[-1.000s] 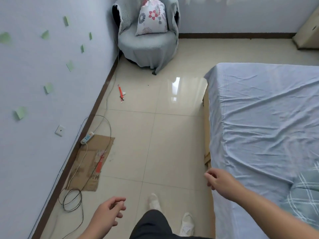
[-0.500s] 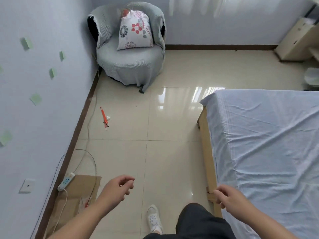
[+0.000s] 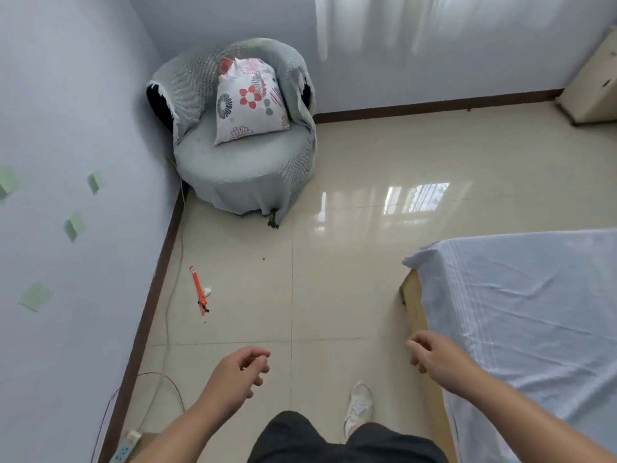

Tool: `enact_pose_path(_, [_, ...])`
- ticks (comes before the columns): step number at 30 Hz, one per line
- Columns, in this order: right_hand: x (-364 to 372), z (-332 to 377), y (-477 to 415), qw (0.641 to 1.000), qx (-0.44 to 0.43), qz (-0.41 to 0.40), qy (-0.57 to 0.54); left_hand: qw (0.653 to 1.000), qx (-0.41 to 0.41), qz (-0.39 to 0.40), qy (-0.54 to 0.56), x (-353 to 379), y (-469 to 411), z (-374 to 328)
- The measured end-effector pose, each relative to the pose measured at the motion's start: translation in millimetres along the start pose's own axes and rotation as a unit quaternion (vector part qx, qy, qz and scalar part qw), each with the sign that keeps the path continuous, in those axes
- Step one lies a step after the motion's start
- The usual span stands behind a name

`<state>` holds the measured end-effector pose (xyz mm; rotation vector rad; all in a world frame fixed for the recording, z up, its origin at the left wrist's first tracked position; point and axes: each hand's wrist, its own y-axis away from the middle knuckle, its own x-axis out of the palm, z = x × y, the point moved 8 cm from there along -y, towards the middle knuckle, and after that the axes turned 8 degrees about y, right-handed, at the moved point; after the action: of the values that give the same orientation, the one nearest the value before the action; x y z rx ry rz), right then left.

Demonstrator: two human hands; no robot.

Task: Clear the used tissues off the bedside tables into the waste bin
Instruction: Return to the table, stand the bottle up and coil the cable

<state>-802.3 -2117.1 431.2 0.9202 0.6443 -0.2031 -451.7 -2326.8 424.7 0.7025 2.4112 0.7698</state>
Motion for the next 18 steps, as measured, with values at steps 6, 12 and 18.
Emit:
enact_pose_path(6, [-106,123,-104,0.997,-0.072,-0.032,-0.004,0.998,-0.047,-0.024,0.04,-26,-77,-43])
enact_pose_path(12, [-166,166,-202,0.997,-0.043,-0.064,-0.023,0.998,-0.046,-0.012,0.047,-42,-210,-123])
enact_pose_path(18, [-206,152,-245,0.995,0.045,-0.067,-0.057,0.999,-0.001,0.05,-0.009,-38,-331,-272])
